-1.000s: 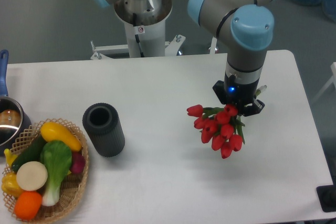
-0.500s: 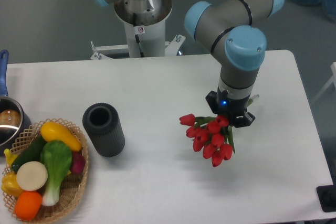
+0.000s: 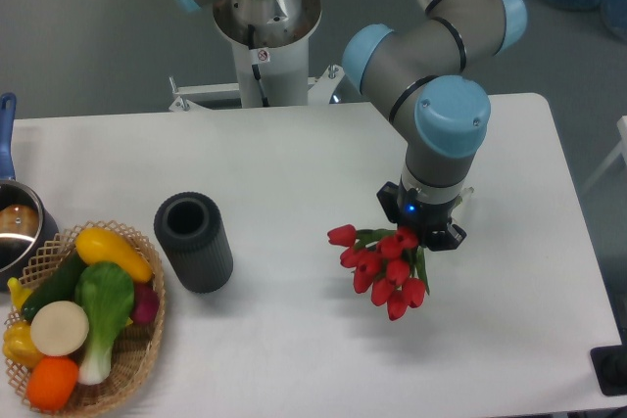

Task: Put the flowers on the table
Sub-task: 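Lower the held red tulips toward the table surface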

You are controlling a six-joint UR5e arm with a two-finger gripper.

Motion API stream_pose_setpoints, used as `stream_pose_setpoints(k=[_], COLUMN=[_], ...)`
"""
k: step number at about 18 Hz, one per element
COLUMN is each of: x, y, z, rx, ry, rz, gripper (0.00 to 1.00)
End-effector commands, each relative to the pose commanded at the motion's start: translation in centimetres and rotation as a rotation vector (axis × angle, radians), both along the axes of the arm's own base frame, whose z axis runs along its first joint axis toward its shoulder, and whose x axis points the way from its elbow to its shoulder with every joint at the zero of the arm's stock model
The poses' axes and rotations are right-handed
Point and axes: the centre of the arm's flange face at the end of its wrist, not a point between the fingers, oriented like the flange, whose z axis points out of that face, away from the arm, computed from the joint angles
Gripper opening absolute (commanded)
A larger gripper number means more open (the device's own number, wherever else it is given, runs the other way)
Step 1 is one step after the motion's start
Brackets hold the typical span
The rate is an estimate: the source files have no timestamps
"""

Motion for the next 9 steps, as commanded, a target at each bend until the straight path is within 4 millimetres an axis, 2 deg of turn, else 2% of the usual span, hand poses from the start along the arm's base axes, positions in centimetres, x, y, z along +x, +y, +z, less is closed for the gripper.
stream_pose_setpoints(k=[2, 9], x=[0.03, -0.01], y=[0.11, 0.08], z=[-0.47, -0.2], rx=[-0.003, 0.003], ry=[-0.007, -0.006], rz=[-0.002, -0.006], gripper=[0.35, 0.55])
